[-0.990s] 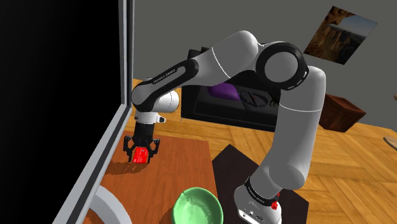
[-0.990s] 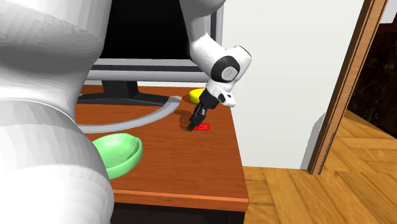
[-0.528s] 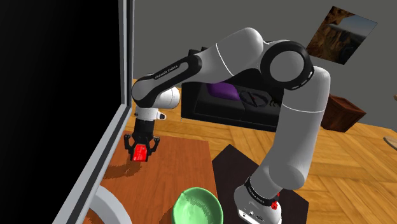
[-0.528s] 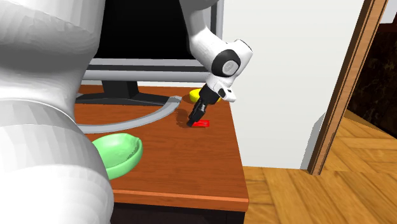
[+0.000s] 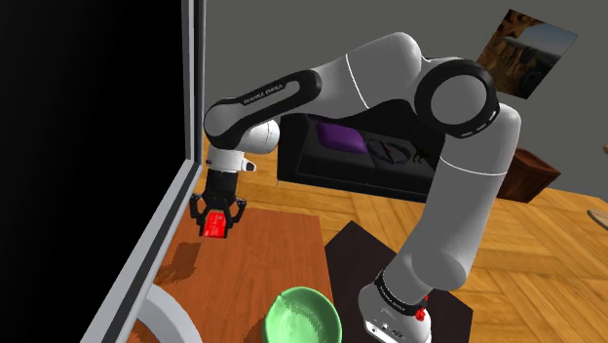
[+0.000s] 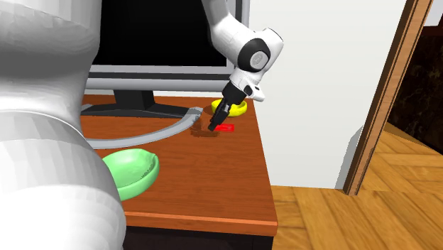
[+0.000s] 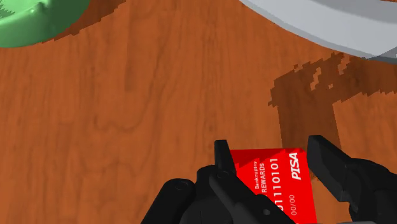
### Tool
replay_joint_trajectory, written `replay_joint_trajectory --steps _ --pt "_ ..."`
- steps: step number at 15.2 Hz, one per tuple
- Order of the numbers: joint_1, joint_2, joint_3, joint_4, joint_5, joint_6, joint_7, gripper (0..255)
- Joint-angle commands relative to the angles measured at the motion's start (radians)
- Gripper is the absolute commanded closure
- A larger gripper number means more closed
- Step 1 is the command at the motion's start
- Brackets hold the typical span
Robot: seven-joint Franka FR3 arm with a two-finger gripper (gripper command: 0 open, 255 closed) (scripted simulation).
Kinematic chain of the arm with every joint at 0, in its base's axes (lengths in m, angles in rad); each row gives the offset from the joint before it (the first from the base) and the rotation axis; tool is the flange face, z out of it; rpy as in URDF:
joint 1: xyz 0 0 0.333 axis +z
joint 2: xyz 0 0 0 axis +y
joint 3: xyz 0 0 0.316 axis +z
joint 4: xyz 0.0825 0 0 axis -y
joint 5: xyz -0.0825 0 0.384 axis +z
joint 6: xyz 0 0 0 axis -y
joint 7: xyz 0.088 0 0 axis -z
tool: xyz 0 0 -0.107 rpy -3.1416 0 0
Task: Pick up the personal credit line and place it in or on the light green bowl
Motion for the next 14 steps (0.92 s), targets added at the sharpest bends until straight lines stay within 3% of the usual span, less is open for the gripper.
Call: replay_joint_trajectory --steps 1,10,14 --pt "-0.002 -0.020 0.000 0.003 0.000 -0.022 0.008 255" --pt "-0.014 -0.093 0.003 0.035 -0.004 -0.120 0.048 255" --pt "-0.005 -0.234 0.028 -0.139 0.056 -0.083 0.030 255"
